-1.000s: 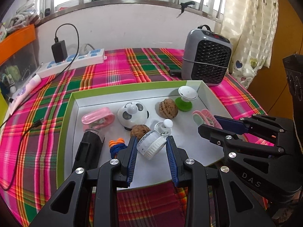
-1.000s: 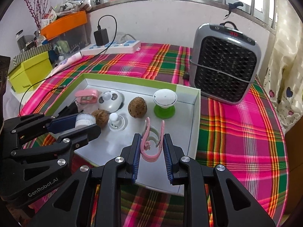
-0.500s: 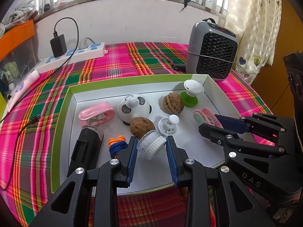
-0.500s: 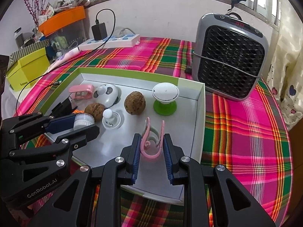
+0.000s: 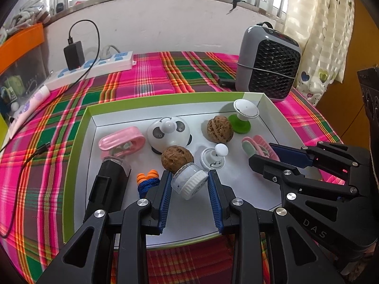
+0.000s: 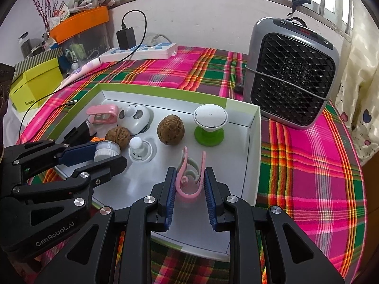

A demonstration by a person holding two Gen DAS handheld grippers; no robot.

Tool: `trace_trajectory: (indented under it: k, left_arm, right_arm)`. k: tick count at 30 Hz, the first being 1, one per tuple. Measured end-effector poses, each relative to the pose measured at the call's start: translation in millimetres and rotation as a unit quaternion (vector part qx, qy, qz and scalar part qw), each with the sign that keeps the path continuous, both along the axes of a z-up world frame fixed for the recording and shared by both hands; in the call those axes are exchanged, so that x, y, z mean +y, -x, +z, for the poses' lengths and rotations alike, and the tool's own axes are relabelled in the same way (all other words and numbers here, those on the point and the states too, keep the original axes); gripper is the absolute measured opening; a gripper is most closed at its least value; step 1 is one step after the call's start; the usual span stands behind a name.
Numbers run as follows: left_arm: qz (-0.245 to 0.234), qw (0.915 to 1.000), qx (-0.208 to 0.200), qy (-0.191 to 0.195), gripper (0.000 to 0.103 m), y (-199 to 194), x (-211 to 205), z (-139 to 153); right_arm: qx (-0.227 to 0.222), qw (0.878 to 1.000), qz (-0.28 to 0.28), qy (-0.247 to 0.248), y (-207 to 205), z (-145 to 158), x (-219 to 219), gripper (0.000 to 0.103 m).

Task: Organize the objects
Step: 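Lift the white roll and pink clip and carry both into the box, then lower the white roll and pink clip onto the box floor and open both grippers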

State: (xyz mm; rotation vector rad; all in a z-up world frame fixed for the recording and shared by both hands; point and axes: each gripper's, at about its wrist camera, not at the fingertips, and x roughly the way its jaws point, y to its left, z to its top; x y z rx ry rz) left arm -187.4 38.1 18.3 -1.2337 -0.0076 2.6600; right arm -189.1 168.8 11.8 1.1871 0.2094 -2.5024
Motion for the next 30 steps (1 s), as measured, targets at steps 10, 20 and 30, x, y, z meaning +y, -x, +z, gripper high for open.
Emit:
trace_trajectory:
  k: [10, 20, 30]
  left_arm:
    - [0.002, 1.0000, -0.002, -0.002, 0.029, 0.7, -0.7, -1.0]
    - [0.007, 1.0000, -0.002, 0.001, 0.034, 0.4, -2.4, -1.7]
    - [0.015, 0.9999, 0.000, 0.005, 0.038, -2.7, -2.8, 0.2]
  right_arm:
    - [0.001, 1.000, 0.000, -0.001, -0.4, 0.2, -0.9, 0.024]
    - [-0.001, 1.000, 0.003, 0.000, -0.4, 0.1, -1.8, 0.024]
    - [-0.001, 1.000, -0.003, 0.019, -2.2, 4.0, 1.2, 0.033]
